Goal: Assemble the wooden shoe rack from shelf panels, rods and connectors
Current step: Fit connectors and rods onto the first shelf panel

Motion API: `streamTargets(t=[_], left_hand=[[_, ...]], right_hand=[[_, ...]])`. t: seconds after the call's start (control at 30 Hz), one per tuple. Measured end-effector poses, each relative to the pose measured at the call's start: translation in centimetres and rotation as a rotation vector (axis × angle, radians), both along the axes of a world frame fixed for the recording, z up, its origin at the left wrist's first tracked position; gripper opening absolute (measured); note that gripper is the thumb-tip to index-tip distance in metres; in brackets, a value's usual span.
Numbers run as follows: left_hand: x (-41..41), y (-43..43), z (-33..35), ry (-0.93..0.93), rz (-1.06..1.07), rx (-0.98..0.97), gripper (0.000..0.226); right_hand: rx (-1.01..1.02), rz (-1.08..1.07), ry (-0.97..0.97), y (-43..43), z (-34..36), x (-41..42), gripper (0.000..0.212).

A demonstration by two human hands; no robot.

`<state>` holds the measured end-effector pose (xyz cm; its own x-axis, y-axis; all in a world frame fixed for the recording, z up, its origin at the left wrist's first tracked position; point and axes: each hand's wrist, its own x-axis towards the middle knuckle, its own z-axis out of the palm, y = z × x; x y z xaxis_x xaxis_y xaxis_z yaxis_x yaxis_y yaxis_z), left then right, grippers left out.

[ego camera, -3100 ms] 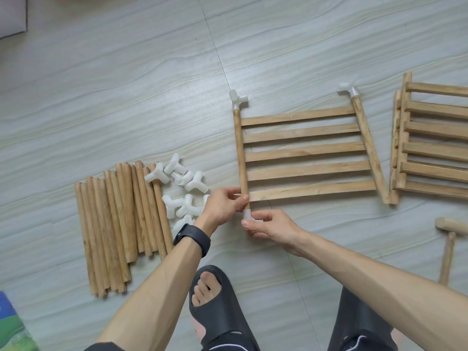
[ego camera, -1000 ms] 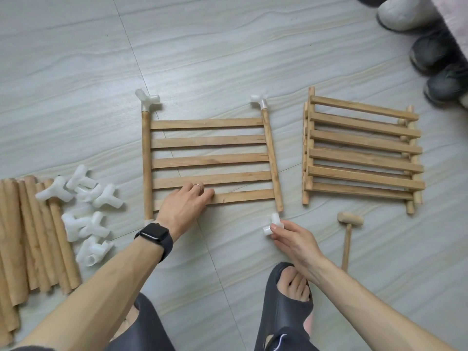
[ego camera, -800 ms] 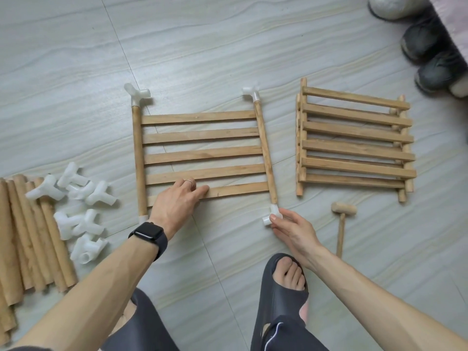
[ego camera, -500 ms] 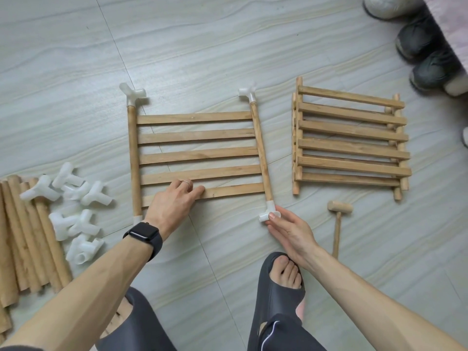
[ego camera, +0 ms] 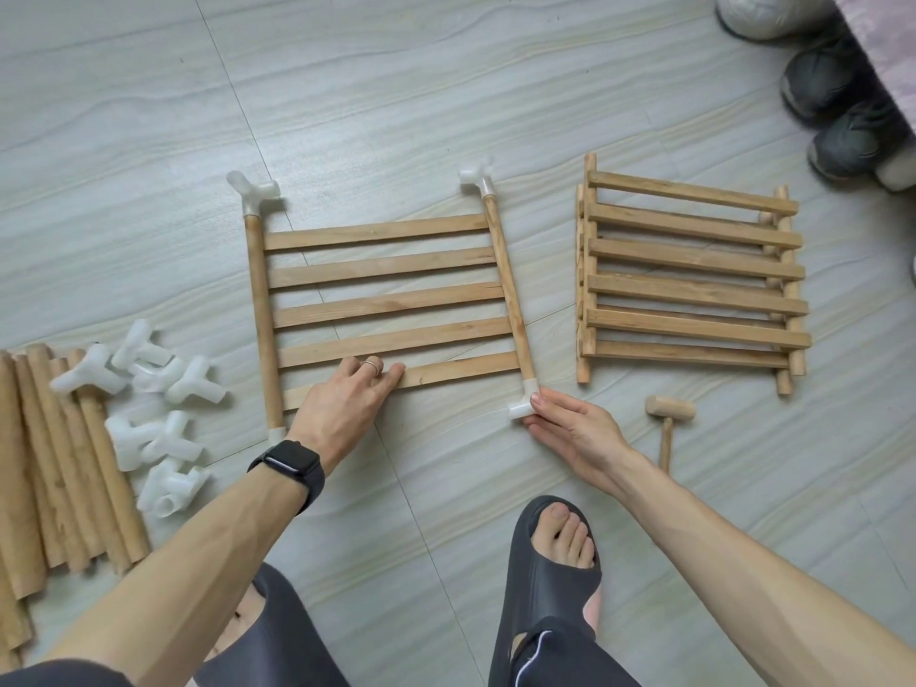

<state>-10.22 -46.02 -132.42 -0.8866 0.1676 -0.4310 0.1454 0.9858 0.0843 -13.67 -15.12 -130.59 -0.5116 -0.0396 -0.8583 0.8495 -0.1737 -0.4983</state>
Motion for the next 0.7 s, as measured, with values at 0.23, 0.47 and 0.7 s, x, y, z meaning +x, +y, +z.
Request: streamTargets(t=[0.23,0.47,0.7], left_hand=[[0.6,-0.2,-0.1,0.006,0.015,0.037,0.066],[0.9,-0.3,-0.5,0.012,-0.002,0.019,0.072],[0.8,-0.1,-0.4,0.0,0.002,0.02,0.067]], right_hand=[[0.106,0.123,-0.061,0.1,0.2,0.0,0.037],[0.429,0.211,-0.02,-1.8,0.6,0.1,0.01],[1.073,1.061,0.298,-2.5,0.0,-1.4,0.035]])
